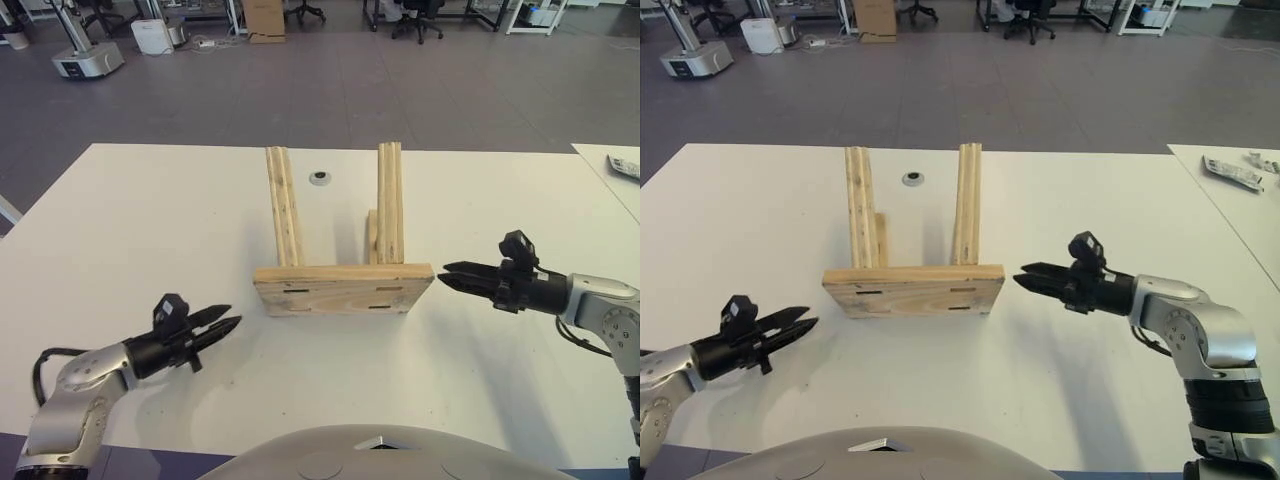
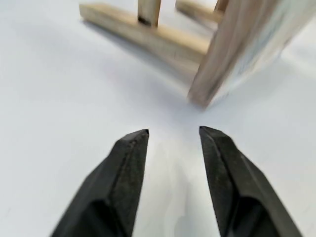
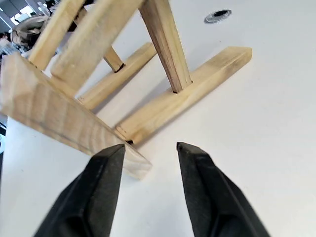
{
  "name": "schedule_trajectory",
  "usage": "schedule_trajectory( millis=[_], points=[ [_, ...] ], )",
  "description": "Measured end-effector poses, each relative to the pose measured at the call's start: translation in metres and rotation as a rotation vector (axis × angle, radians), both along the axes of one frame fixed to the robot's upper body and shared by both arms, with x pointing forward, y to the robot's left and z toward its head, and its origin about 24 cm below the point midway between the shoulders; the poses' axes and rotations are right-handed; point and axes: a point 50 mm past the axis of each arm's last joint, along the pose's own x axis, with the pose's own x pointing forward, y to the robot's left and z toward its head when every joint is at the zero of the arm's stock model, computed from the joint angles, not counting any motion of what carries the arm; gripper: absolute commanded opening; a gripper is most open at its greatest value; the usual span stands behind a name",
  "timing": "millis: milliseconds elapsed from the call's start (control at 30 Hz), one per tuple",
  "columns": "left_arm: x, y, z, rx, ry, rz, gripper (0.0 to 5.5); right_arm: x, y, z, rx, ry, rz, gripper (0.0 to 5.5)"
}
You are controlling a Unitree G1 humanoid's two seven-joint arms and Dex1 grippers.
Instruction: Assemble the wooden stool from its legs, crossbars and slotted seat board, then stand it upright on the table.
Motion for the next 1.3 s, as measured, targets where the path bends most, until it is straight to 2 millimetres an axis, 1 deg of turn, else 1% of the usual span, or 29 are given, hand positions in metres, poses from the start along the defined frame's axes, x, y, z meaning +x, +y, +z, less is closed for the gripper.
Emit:
schedule_trajectory(
  millis=[33,67,133,167,200,233,267,433,500,567,633,700,767,800,833,867,933,1000,1100,1167,1200,1300],
  points=[
    [-0.002,0.008,-0.005,0.030,0.002,-0.001,2.06,-0.001,-0.007,-0.006,-0.048,0.019,0.007,2.62],
    [0.001,0.012,-0.006,0.041,-0.018,-0.005,2.06,-0.001,-0.010,-0.010,-0.076,0.027,0.025,2.86],
    [0.007,0.015,-0.006,0.064,-0.037,-0.033,2.42,-0.002,-0.009,-0.016,-0.095,0.034,0.078,3.25],
    [0.014,0.013,-0.005,0.066,-0.045,-0.071,2.62,-0.002,-0.004,-0.018,-0.098,0.031,0.142,3.45],
    [0.020,0.010,-0.003,0.069,-0.056,-0.109,2.77,-0.003,-0.001,-0.020,-0.101,0.032,0.183,3.62],
    [0.029,0.003,0.000,0.077,-0.072,-0.174,2.89,-0.002,0.006,-0.022,-0.098,0.028,0.242,3.75],
    [0.035,-0.002,0.003,0.075,-0.090,-0.208,3.06,0.001,0.011,-0.021,-0.100,0.013,0.275,3.78],
    [0.062,-0.029,0.020,0.054,-0.174,-0.375,3.06,0.018,0.037,-0.019,-0.108,-0.069,0.373,3.78],
    [0.067,-0.035,0.022,0.046,-0.183,-0.409,3.06,0.024,0.043,-0.020,-0.099,-0.080,0.385,3.78],
    [0.070,-0.041,0.020,0.037,-0.170,-0.448,3.09,0.028,0.054,-0.023,-0.087,-0.078,0.417,3.51],
    [0.075,-0.049,0.017,0.025,-0.164,-0.483,2.71,0.028,0.063,-0.029,-0.064,-0.056,0.444,3.11],
    [0.079,-0.052,0.014,0.015,-0.155,-0.489,2.46,0.031,0.061,-0.029,-0.071,-0.045,0.438,2.84],
    [0.079,-0.055,0.012,0.006,-0.147,-0.510,2.00,0.032,0.060,-0.030,-0.071,-0.039,0.433,2.33],
    [0.078,-0.056,0.011,0.005,-0.140,-0.523,1.86,0.033,0.060,-0.030,-0.075,-0.038,0.432,2.20],
    [0.077,-0.056,0.011,0.007,-0.129,-0.539,1.73,0.033,0.060,-0.030,-0.078,-0.041,0.436,2.16],
    [0.076,-0.058,0.009,-0.001,-0.120,-0.555,1.45,0.033,0.063,-0.030,-0.075,-0.045,0.446,2.13],
    [0.076,-0.057,0.010,0.002,-0.119,-0.554,1.31,0.033,0.063,-0.030,-0.075,-0.048,0.452,2.13],
    [0.076,-0.057,0.010,0.001,-0.119,-0.555,1.31,0.033,0.063,-0.030,-0.076,-0.049,0.453,2.13],
    [0.076,-0.057,0.010,-0.001,-0.118,-0.550,1.97,0.033,0.064,-0.030,-0.076,-0.051,0.452,2.10],
    [0.076,-0.057,0.009,-0.009,-0.121,-0.537,2.27,0.033,0.065,-0.030,-0.079,-0.054,0.454,2.07],
    [0.077,-0.058,0.008,-0.016,-0.124,-0.527,2.56,0.034,0.065,-0.030,-0.082,-0.056,0.455,2.02],
    [0.082,-0.059,0.007,-0.028,-0.128,-0.511,3.03,0.033,0.065,-0.030,-0.088,-0.058,0.462,1.97]
  ],
)
